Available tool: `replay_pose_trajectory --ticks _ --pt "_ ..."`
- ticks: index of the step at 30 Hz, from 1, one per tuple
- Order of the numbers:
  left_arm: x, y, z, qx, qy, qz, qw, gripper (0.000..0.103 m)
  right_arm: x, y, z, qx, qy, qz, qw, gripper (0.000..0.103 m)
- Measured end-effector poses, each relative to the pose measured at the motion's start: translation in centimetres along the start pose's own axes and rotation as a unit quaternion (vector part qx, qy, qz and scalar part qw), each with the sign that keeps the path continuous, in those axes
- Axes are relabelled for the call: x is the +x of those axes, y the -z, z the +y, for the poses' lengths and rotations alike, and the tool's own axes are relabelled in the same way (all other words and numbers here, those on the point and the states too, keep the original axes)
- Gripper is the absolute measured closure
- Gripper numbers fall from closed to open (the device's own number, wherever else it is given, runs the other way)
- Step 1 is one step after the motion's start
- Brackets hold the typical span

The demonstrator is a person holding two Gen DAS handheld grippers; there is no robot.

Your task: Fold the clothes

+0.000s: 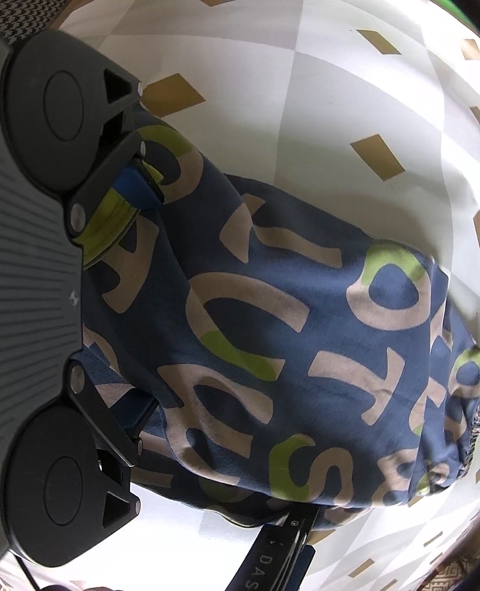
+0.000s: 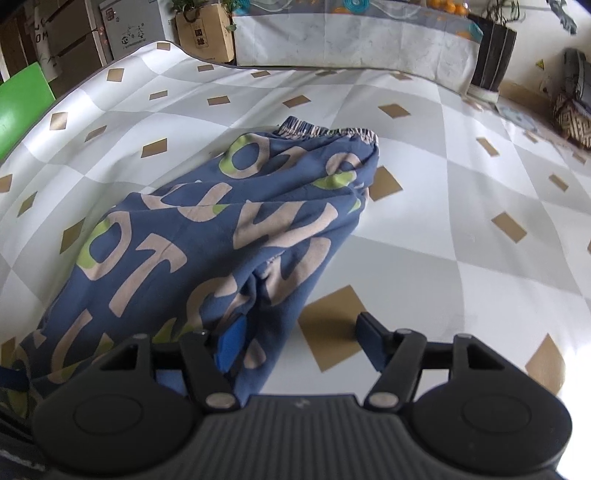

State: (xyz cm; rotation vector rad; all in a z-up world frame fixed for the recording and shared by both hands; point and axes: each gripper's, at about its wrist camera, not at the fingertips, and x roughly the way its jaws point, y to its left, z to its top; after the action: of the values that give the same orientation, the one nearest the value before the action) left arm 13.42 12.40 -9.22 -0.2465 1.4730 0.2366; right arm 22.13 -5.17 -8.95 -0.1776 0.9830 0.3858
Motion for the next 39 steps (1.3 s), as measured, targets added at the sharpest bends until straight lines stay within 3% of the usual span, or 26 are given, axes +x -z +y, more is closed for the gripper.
replay_pose_trajectory --ticks 15,18,24,30,33,39 --pt "0.0 -0.3 0.6 -0.009 0.005 0.005 0.9999 0.0 1.0 -0.5 -0.4 0.036 0.033 -0.046 0.998 0.037" --pt "-0.5 -0.6 1.3 -0.025 0.023 -0.001 0.9994 0.0 0.8 -0.7 0.0 0.028 0.018 -0.052 0.998 0.037" --pt "-1.4 -1.3 3.1 -0.064 0.046 -0.025 0.9966 0.0 1.4 -0.4 0.4 0.015 0.035 -0.067 0.997 0.036" --pt "-0.3 -1.8 3.9 -0.089 0.022 -0.017 0.9957 0.0 0.2 -0.1 0.9 0.003 0.106 -0.104 0.989 0.037" --pt "0.3 -1.5 3.9 -0.087 0.008 -0.006 0.9961 0.0 -0.4 0.4 0.4 0.026 0.138 -0.108 0.984 0.037" --pt "0.5 -1.3 3.5 -0.077 -0.003 -0.002 0.9971 0.0 -0.7 2.1 -2.0 0.099 0.166 -0.075 0.978 0.036"
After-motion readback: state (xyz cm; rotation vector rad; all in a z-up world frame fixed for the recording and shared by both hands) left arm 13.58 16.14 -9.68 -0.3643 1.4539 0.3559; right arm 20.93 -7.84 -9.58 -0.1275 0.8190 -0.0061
